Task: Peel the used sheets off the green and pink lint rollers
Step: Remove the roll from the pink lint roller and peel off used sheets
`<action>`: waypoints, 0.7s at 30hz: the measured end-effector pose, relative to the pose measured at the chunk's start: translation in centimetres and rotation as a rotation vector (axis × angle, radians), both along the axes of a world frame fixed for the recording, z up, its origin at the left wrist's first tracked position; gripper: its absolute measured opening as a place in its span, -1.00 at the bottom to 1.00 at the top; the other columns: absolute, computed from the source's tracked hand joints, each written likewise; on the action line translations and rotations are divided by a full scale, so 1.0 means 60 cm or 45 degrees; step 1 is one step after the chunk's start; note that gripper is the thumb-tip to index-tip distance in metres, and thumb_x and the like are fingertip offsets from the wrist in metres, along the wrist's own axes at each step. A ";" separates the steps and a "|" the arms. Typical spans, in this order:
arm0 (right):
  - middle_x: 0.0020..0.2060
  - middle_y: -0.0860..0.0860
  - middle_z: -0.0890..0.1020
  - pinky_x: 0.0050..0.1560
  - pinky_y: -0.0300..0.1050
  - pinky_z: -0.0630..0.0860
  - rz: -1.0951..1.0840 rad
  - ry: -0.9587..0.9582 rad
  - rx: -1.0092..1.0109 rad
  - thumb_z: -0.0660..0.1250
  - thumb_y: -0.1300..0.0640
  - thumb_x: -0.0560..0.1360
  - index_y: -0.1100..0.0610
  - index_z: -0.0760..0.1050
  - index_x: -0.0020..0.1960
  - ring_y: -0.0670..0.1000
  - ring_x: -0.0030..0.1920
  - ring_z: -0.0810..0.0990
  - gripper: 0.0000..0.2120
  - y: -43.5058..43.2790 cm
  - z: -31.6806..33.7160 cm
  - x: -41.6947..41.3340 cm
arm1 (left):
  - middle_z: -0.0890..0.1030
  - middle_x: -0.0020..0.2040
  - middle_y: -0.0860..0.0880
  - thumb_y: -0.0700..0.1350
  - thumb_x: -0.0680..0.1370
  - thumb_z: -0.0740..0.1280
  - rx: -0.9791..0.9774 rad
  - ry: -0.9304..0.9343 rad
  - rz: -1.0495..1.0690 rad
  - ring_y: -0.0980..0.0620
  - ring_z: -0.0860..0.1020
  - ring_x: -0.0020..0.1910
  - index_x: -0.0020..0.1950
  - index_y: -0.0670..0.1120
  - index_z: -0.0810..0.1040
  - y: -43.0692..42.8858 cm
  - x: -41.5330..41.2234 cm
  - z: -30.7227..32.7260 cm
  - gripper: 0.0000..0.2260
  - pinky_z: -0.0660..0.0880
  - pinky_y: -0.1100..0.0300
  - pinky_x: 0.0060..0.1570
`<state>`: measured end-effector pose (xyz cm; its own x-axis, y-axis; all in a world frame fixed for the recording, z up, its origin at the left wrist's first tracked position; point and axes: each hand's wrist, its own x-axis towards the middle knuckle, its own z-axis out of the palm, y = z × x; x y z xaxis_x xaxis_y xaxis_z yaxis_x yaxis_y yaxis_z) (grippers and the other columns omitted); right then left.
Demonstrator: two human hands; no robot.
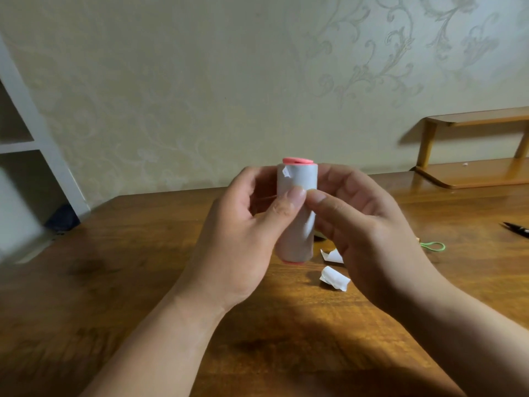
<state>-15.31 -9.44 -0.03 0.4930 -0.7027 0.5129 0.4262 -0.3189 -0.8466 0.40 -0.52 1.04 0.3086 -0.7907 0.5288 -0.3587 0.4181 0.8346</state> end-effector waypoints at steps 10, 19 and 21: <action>0.04 0.11 0.79 0.22 0.30 0.69 -0.101 0.044 0.017 0.47 -0.03 0.57 0.13 0.65 0.16 0.18 0.13 0.78 -0.72 0.003 0.017 -0.012 | 0.75 0.33 0.01 0.34 0.60 0.51 -0.093 -0.141 -0.003 -0.14 0.70 0.38 0.41 0.16 0.62 -0.010 0.002 -0.011 -0.54 0.62 -0.29 0.35; 0.03 0.12 0.79 0.23 0.43 0.65 -0.106 0.101 -0.024 0.44 0.01 0.59 0.10 0.64 0.14 0.21 0.13 0.78 -0.79 0.006 0.021 -0.014 | 0.76 0.29 -0.01 0.29 0.62 0.52 -0.110 -0.125 -0.021 -0.13 0.71 0.36 0.37 0.16 0.66 -0.007 0.008 -0.010 -0.61 0.61 -0.31 0.35; 0.02 0.13 0.79 0.21 0.44 0.65 -0.111 0.098 -0.018 0.44 0.00 0.58 0.10 0.64 0.14 0.21 0.13 0.78 -0.79 0.006 0.021 -0.013 | 0.76 0.29 -0.01 0.28 0.62 0.52 -0.114 -0.135 -0.024 -0.14 0.71 0.35 0.37 0.15 0.66 -0.007 0.009 -0.009 -0.62 0.62 -0.32 0.34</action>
